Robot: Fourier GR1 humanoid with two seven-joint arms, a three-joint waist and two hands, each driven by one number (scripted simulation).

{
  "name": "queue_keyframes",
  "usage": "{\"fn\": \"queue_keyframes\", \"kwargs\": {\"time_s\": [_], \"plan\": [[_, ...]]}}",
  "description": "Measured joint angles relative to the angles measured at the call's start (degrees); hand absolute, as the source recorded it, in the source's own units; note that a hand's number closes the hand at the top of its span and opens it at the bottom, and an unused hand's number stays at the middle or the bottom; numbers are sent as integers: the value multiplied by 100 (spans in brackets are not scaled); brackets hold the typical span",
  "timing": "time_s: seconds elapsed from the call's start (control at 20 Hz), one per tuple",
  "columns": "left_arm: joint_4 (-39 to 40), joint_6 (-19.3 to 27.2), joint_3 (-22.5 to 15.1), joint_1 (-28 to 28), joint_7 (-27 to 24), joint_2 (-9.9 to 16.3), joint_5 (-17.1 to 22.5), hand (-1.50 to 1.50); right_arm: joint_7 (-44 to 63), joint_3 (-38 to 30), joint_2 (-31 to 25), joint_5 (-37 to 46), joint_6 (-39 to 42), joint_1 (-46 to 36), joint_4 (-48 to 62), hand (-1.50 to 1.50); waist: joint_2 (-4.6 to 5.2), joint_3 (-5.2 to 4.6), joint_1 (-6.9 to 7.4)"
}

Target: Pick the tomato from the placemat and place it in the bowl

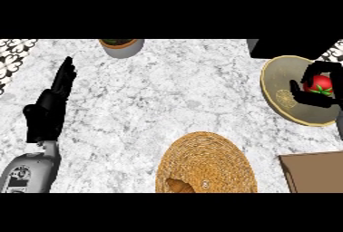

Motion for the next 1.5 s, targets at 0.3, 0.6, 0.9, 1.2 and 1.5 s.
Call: {"fn": "queue_keyframes", "kwargs": {"time_s": [0.3, 0.6, 0.9, 1.2, 1.5], "plan": [[93, -18, -29, -145, -7, -53, -15, 0, -286, -188, -3, 180, -192, -983, 1932, -150, 47, 7, 102], [115, -14, -80, -249, 19, -104, -61, 0, -772, -282, 24, 112, 370, -1503, 3104, -150, 74, 15, 142], [181, -62, -38, -272, -33, -85, -32, 0, -1384, -668, -90, -252, 923, -1837, 3723, -150, 90, 19, 150], [88, -91, 22, -212, 2, -66, 14, 0, -1663, -1051, -506, -577, 1525, -1931, 4191, -150, 75, 18, 119], [137, -133, 78, -136, -114, -44, 48, 0, -1648, -1300, -1254, -821, 2437, -1838, 4460, -150, 86, 24, 91]]}}
